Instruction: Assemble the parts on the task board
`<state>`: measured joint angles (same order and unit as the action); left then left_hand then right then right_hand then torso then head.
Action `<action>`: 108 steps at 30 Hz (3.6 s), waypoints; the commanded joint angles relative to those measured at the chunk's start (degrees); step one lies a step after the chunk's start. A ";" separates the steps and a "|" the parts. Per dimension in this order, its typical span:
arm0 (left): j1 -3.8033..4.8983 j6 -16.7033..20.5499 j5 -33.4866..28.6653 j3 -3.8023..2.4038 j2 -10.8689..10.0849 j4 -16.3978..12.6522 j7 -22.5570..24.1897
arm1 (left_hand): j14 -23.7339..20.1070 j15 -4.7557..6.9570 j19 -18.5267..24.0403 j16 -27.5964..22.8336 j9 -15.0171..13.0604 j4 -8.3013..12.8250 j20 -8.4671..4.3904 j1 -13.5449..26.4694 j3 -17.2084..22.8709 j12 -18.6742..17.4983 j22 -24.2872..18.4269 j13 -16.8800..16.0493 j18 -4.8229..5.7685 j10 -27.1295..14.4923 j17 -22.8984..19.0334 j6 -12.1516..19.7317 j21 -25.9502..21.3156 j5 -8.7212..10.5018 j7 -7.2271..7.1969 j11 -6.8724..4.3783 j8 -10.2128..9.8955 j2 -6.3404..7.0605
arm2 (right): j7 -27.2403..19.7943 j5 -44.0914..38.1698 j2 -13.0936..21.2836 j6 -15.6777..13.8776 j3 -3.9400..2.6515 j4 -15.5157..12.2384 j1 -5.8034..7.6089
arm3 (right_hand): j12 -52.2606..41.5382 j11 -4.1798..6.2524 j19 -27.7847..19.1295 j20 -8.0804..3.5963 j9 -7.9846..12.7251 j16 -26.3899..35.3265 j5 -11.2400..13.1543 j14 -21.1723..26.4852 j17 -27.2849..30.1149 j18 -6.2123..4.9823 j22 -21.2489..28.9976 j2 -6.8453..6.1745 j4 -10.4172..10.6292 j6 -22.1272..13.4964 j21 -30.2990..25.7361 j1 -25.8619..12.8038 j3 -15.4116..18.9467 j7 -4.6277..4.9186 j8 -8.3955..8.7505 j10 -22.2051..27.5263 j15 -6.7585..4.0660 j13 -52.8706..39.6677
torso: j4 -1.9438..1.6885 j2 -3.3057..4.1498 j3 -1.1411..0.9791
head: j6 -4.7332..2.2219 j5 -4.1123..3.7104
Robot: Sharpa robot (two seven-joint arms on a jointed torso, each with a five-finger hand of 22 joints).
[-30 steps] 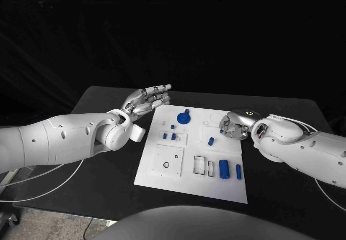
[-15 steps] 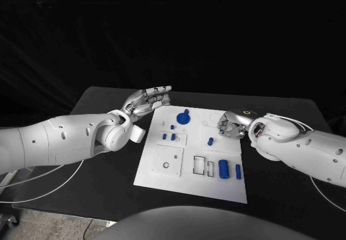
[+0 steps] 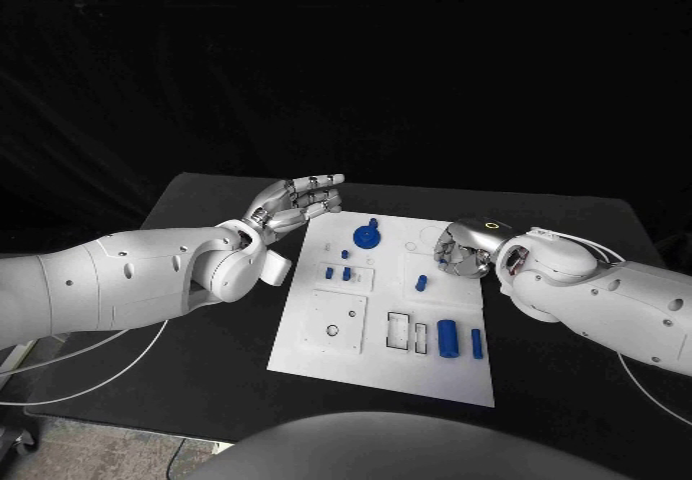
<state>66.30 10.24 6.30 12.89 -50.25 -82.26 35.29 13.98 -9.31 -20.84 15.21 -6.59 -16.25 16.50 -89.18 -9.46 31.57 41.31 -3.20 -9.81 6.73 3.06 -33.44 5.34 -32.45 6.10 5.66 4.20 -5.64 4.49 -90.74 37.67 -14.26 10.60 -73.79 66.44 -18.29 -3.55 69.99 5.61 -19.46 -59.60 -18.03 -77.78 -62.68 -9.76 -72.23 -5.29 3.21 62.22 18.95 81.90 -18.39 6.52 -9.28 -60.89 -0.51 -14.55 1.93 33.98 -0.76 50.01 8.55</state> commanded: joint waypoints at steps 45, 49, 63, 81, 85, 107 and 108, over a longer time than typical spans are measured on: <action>-0.29 -0.49 -0.05 0.00 0.59 0.30 -0.16 | -5.92 0.91 3.28 -4.60 1.22 -0.31 -0.77 0.14 -1.23 -1.75 -2.98 0.24 0.32 -0.94 -1.01 3.45 -1.68 0.07 -0.24 0.52 0.33 -0.28 | -1.05 1.02 6.81 -3.25 0.55 -17.47 4.81 | 1.15 -0.02 -0.57 -0.57 -1.64 1.91 -1.74 0.70 1.53 -0.51 -2.25 0.93 -1.94 0.78 0.07 1.83 0.50 0.47 -0.51 -2.61 -0.18 1.40 | 0.02 -0.05 0.00 | -0.01 0.88; -0.37 -0.14 -0.01 0.00 0.62 0.17 0.24 | -10.34 1.25 10.39 -9.59 2.59 -0.34 -1.14 5.76 -3.80 -7.06 -11.83 0.71 0.28 -3.01 -1.85 9.29 -2.54 6.42 -2.46 -1.50 -1.40 -1.24 | -1.18 1.06 6.03 -2.77 0.55 -19.80 4.68 | 1.18 -0.02 -0.56 -0.57 -1.64 1.75 -1.74 0.59 1.39 -0.51 -2.31 0.96 -1.98 0.68 0.08 1.89 0.49 0.48 -0.44 -2.67 -0.19 1.44 | -0.04 -0.03 0.01 | -0.01 0.80; -0.46 2.84 0.02 0.00 0.01 -0.92 1.90 | -13.98 5.58 20.84 -15.21 5.08 -0.61 -4.73 22.03 -4.22 -17.47 -40.80 1.45 0.23 -5.34 -3.06 21.39 -5.27 22.12 -9.17 -5.55 -2.76 0.59 | -0.93 0.60 0.43 -0.40 0.54 -18.44 2.32 | 1.41 -0.09 -0.45 -0.55 -1.52 1.72 -1.86 0.40 1.42 -0.54 -2.67 0.97 -2.17 -0.04 0.16 2.06 0.50 0.63 0.14 -2.88 -0.18 1.65 | -0.02 0.02 0.06 | -0.01 1.84; -0.80 5.27 -0.21 -0.01 -0.15 -1.04 2.16 | -13.98 9.77 20.84 -15.21 5.43 -0.51 -14.45 22.22 -1.78 -19.67 -41.31 1.61 3.26 -5.88 -3.06 25.63 -5.34 20.04 -7.18 -5.99 -3.08 -0.26 | -1.39 -2.12 -5.05 -0.30 0.52 -15.14 -1.01 | 1.93 -0.33 -0.68 -0.46 -1.33 2.47 -1.01 0.80 2.01 -0.51 -3.22 0.69 -2.71 -0.50 0.12 2.55 0.51 0.92 0.78 -2.67 0.00 1.99 | 0.00 -0.02 0.05 | -0.01 2.00; -0.81 4.98 -0.26 -0.01 -0.19 -1.09 1.86 | -13.98 9.72 20.84 -15.21 5.43 -0.46 -14.31 21.43 -1.77 -19.80 -41.31 1.62 3.19 -6.05 -3.06 25.62 -5.34 19.36 -7.29 -5.89 -3.08 -1.01 | -1.56 -2.17 -5.43 -0.81 0.52 -14.70 -1.45 | 2.02 -0.38 -0.71 -0.43 -1.30 2.49 -0.71 0.82 2.03 -0.50 -3.30 0.66 -2.72 -0.53 0.11 2.55 0.54 0.95 0.87 -2.62 0.03 2.05 | -0.02 -0.02 0.04 | -0.01 2.31; -0.82 2.04 -0.55 -0.01 -0.28 -1.16 0.34 | -13.98 7.33 20.82 -15.21 5.29 -0.45 -9.74 16.30 -3.14 -18.79 -41.05 1.53 1.04 -6.10 -3.06 24.40 -5.28 13.57 -6.12 -3.62 -2.92 -3.94 | -2.02 -2.00 -7.93 -0.97 0.50 -12.00 -4.33 | 2.13 -0.42 -0.77 -0.37 -1.19 2.46 -0.08 0.80 2.00 -0.50 -3.50 0.64 -2.80 -0.70 0.09 2.66 0.58 1.02 1.16 -2.67 0.08 2.13 | 0.01 0.00 0.01 | -0.01 2.55; -0.82 1.95 -0.55 -0.01 -0.27 -1.14 0.27 | -13.98 7.24 20.81 -15.21 5.29 -0.45 -9.62 16.17 -3.18 -18.76 -40.94 1.53 1.00 -6.10 -3.06 24.41 -5.26 13.39 -6.13 -3.51 -2.92 -4.00 | -2.05 -1.98 -8.02 -1.04 0.50 -11.85 -4.44 | 2.12 -0.41 -0.77 -0.37 -1.19 2.44 -0.05 0.79 1.99 -0.50 -3.51 0.64 -2.82 -0.70 0.09 2.68 0.58 1.02 1.17 -2.69 0.08 2.13 | 0.03 -0.02 0.02 | -0.01 2.60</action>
<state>65.52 13.94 5.90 12.91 -50.60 -83.31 35.59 -0.05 -1.66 -0.03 0.20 -1.21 -16.56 6.35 -72.45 -12.29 12.51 0.26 -1.63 -8.04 0.70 0.08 -8.71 0.36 -18.76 -0.21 1.68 1.41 -9.76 2.89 -92.20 29.78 -15.10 11.13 -85.81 62.08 -16.11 -4.58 69.58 5.22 -20.71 -57.28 -18.26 -77.05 -60.66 -9.75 -74.91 -4.61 0.71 62.08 18.95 83.95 -17.88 7.50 -8.39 -62.42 -0.83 -12.37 1.94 33.97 -0.73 50.01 11.07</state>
